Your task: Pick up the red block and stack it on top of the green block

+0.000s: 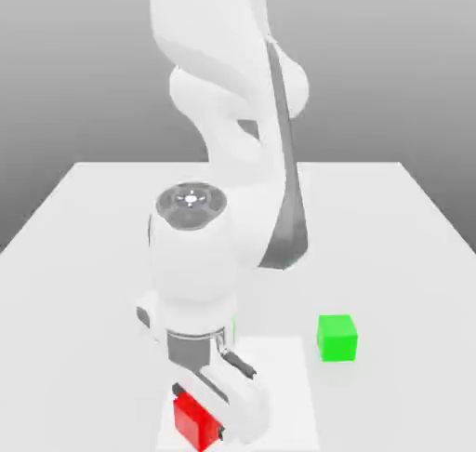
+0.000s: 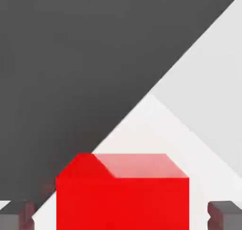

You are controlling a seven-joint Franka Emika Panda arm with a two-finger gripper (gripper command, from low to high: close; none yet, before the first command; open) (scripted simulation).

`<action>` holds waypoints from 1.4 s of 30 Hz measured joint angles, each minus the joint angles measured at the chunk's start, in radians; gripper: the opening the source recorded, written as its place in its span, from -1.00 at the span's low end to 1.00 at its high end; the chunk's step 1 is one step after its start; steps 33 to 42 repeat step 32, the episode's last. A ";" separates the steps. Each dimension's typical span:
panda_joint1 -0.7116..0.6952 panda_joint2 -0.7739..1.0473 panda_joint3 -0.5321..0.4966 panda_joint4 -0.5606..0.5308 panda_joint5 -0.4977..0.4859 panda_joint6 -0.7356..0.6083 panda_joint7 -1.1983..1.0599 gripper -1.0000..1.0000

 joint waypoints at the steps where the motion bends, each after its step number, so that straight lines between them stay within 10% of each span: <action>1: 0.000 0.000 0.000 0.000 0.000 0.001 0.000 -1.00; 9: -0.015 -0.151 0.030 -0.028 0.047 -0.123 -0.030 -1.00; 21: 0.322 -0.558 0.245 -0.388 0.254 -0.162 0.191 -1.00; 29: 0.289 -0.348 0.263 -0.409 0.058 0.062 0.358 -1.00; 30: 0.292 -0.325 0.252 -0.408 0.029 0.083 0.379 1.00; 42: 0.292 -0.325 0.252 -0.408 0.029 0.083 0.379 1.00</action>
